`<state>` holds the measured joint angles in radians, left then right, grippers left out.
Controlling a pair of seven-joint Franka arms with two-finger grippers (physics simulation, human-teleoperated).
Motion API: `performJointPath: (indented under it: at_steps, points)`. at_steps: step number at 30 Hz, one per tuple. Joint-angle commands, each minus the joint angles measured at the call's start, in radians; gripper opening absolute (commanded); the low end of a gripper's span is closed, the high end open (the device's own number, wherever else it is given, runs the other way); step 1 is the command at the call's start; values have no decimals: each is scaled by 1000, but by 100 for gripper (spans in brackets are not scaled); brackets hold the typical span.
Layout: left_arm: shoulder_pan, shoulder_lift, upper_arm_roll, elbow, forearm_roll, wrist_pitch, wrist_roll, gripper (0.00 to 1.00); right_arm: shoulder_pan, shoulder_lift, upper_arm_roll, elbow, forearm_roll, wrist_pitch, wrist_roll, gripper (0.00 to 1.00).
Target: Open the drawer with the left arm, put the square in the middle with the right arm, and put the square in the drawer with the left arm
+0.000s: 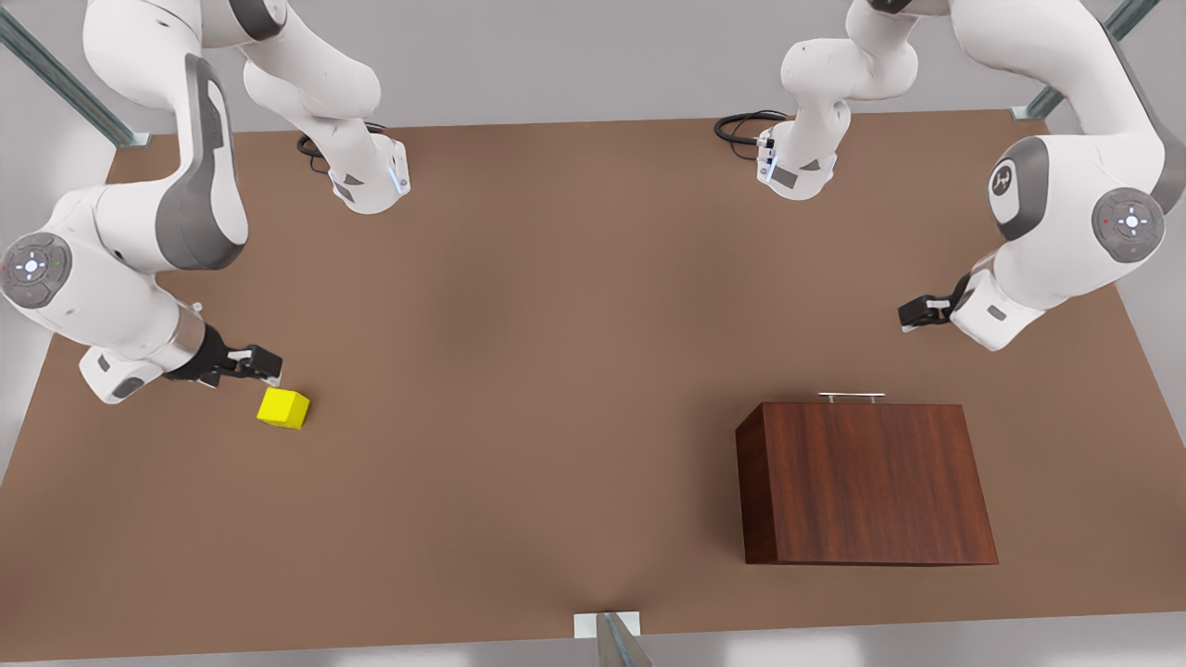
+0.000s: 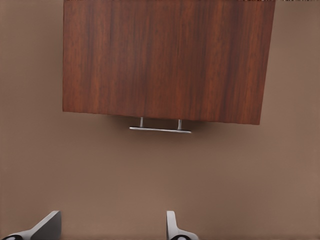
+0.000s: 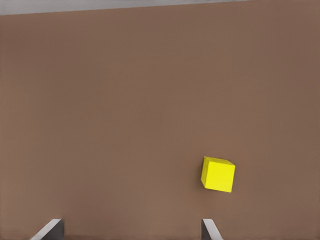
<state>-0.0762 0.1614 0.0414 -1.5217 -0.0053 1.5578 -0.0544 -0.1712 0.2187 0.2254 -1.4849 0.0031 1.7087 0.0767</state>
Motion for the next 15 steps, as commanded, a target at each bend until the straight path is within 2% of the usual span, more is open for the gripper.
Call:
performJointPath:
  at_steps: [1,3,5,8,9,12,15]
  points:
    - [-1,0,0,-2,1,-1,-1,100,-1,1,0,0,0,2,0,100]
    - [-1,-43,6,-154,17,7,-39,100,-1,7,0,2,0,6,0,100]
    - [-1,-100,34,-437,31,270,-546,100,-1,16,0,3,0,22,-2,100]
    - [-2,-131,57,-681,30,694,-926,100,1,25,0,8,0,25,0,100]
    - [-2,-131,67,-729,28,788,-975,100,1,25,0,8,0,31,0,100]
    - [-2,-128,77,-767,28,907,-1154,100,15,41,9,0,-11,54,0,100]
    - [-2,-123,89,-792,28,981,-1208,100,16,70,9,-129,-12,235,6,100]
